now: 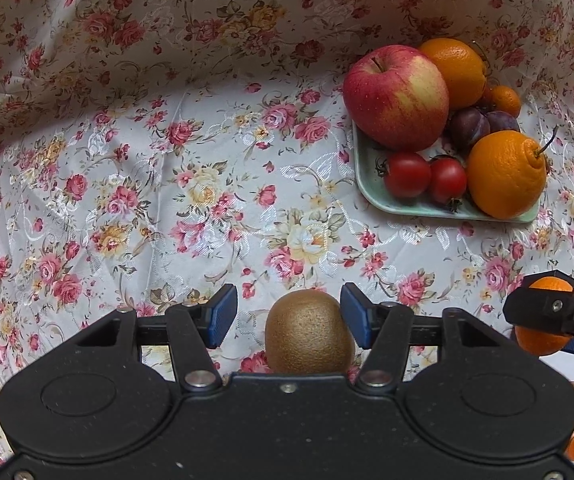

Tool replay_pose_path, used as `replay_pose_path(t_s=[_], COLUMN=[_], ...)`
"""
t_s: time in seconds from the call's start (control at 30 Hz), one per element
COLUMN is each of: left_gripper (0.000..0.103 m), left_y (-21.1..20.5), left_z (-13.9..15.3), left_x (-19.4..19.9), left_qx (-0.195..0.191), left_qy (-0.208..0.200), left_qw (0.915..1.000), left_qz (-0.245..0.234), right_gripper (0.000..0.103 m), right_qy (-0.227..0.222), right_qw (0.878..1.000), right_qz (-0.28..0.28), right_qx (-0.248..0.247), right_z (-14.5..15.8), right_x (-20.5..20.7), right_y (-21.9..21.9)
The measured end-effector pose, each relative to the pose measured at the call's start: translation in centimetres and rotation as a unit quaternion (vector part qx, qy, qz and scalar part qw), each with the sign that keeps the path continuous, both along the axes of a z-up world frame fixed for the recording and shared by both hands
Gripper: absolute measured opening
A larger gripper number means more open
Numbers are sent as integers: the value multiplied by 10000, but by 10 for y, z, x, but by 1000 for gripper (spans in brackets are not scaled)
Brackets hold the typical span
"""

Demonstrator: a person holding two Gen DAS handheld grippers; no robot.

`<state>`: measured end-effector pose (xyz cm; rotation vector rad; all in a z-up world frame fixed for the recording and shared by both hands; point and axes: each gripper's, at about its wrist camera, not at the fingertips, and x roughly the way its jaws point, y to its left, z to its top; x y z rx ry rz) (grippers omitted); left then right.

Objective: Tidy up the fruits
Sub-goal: 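Close the left tool on the kiwi while the right tool lifts the mandarin, then lift the kiwi in the left tool while the right tool carries the mandarin toward the box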

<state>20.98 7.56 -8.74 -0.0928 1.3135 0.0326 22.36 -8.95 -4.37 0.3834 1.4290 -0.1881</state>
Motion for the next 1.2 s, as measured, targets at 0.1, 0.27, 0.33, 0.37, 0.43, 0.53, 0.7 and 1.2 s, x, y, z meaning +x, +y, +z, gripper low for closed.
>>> replay_pose_path(t_s=[0.1, 0.27, 0.33, 0.37, 0.43, 0.53, 0.7, 1.2], left_gripper=[62, 62, 62, 62, 62, 62, 62, 45], left_y=[-5, -11, -13, -14, -17, -20, -21, -10], left_z=[-4, -18, -21, -23, -25, -29, -34, -26], left_x=[2, 4, 5, 5, 6, 8, 17, 13], left_qx=[82, 105, 82, 76, 102, 144, 66, -20], left_qy=[48, 244, 291, 301, 317, 324, 279, -33], left_qw=[9999, 9996, 9995, 9995, 9994, 9994, 9996, 9998], left_qz=[-44, -31, -16, -12, -6, 10, 13, -172], right_gripper=[41, 41, 41, 41, 41, 41, 41, 41], right_qy=[-2, -1, -4, -5, -9, -8, 2, -121], right_qw=[10000, 10000, 10000, 10000, 10000, 9999, 9999, 9997], right_qz=[-16, -48, -59, -64, -77, -90, -129, -70], right_qx=[23, 27, 35, 42, 59, 74, 113, 179], right_z=[0, 1, 1, 1, 2, 3, 4, 19], right_x=[0, 1, 1, 1, 1, 1, 1, 1], right_y=[-2, -6, -8, -8, -10, -12, -15, -21])
